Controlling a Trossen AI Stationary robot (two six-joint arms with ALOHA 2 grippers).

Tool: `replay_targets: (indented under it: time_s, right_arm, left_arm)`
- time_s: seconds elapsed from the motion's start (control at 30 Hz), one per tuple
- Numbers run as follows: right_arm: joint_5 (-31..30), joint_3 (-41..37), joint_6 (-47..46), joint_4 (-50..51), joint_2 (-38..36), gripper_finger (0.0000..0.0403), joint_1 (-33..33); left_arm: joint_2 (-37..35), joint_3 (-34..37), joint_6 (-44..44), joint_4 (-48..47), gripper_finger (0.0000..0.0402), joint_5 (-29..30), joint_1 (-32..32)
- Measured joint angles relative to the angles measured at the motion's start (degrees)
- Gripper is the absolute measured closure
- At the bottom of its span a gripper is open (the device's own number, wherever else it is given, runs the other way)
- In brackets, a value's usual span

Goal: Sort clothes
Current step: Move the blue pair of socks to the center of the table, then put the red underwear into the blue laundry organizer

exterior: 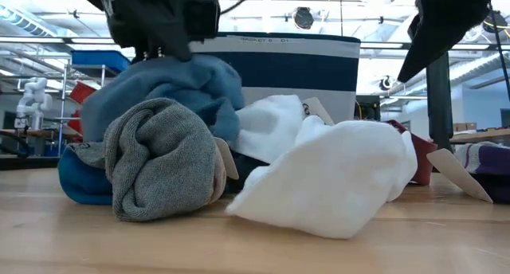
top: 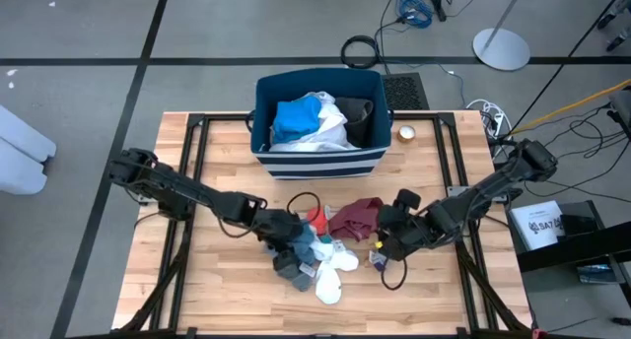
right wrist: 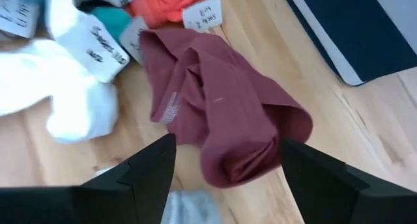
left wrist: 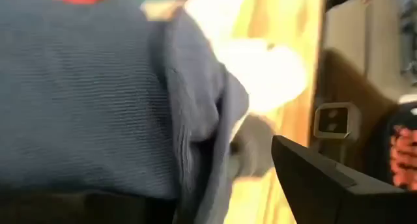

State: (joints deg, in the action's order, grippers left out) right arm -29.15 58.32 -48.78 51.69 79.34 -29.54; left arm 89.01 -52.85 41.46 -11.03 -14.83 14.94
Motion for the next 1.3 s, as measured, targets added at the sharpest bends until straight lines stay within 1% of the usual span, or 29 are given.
replay_targets:
  time_s: [0.07, 0.1, 0.2, 0.27, 0.43, 0.53, 0.67, 0.83, 0.93, 1.0, 1.1, 1.2, 1.3]
  right_arm:
    - [0.7, -1.4, 0.5, -1.4, 0.0, 0.0143, 0.9]
    - [1.0, -2.3, 0.5, -2.1, 0.0, 0.0143, 1.3]
    - [1.3, -5.2, 0.6, -3.6, 0.0, 0.0143, 2.7]
    - [2.6, -6.6, 1.6, -6.5, 0.0, 0.0143, 3.6]
    - [5.9, -8.5, 6.0, -14.6, 0.0, 0.0143, 5.2]
    - [6.8, -8.6, 8.0, -16.8, 0.0, 0.0143, 5.9]
    - [6.5, -8.6, 9.0, -16.9, 1.5, 0.0143, 7.1]
    - [6.6, -8.6, 11.1, -16.4, 7.1, 0.0143, 8.5]
    - [5.2, -8.6, 11.7, -15.4, 9.5, 0.0150, 9.7]
    - [5.1, -8.6, 12.2, -15.2, 10.0, 0.0166, 10.4]
    - [5.0, -8.6, 13.2, -15.1, 10.0, 0.0214, 10.8]
    - [5.0, -8.6, 13.9, -14.0, 10.0, 0.0287, 10.8]
    - [5.1, -8.6, 14.0, -12.6, 10.0, 0.0373, 10.8]
  left_arm:
    - [-0.4, -1.3, 0.0, -7.3, 0.0159, -0.3, -1.5]
    - [-0.7, -2.2, -0.1, -11.8, 0.0159, 0.5, -2.2]
    - [-0.9, -3.4, 0.0, -23.6, 0.0158, 5.8, -4.1]
    - [-1.1, -3.6, 0.1, -26.3, 0.0157, 9.0, -4.7]
    - [-1.4, -3.7, -1.5, -25.4, 0.0157, 10.1, -5.1]
    - [-2.2, -3.7, -2.4, -25.3, 0.0157, 10.6, -5.1]
    - [-4.1, -3.7, -3.2, -22.0, 0.0157, 10.9, -5.1]
    - [-7.0, -3.7, -4.8, -16.4, 0.0157, 10.8, -5.1]
    - [-7.4, -3.7, -4.9, -12.8, 0.0157, 10.8, -5.1]
    - [-7.4, -3.7, -4.9, -11.5, 0.0157, 10.7, -5.0]
    - [-7.1, -3.7, -6.0, -10.2, 0.0157, 10.6, -4.9]
    - [-7.0, -3.7, -8.4, -9.4, 0.0157, 10.6, -4.6]
    - [-7.0, -3.7, -10.6, -4.8, 0.0157, 10.5, -3.9]
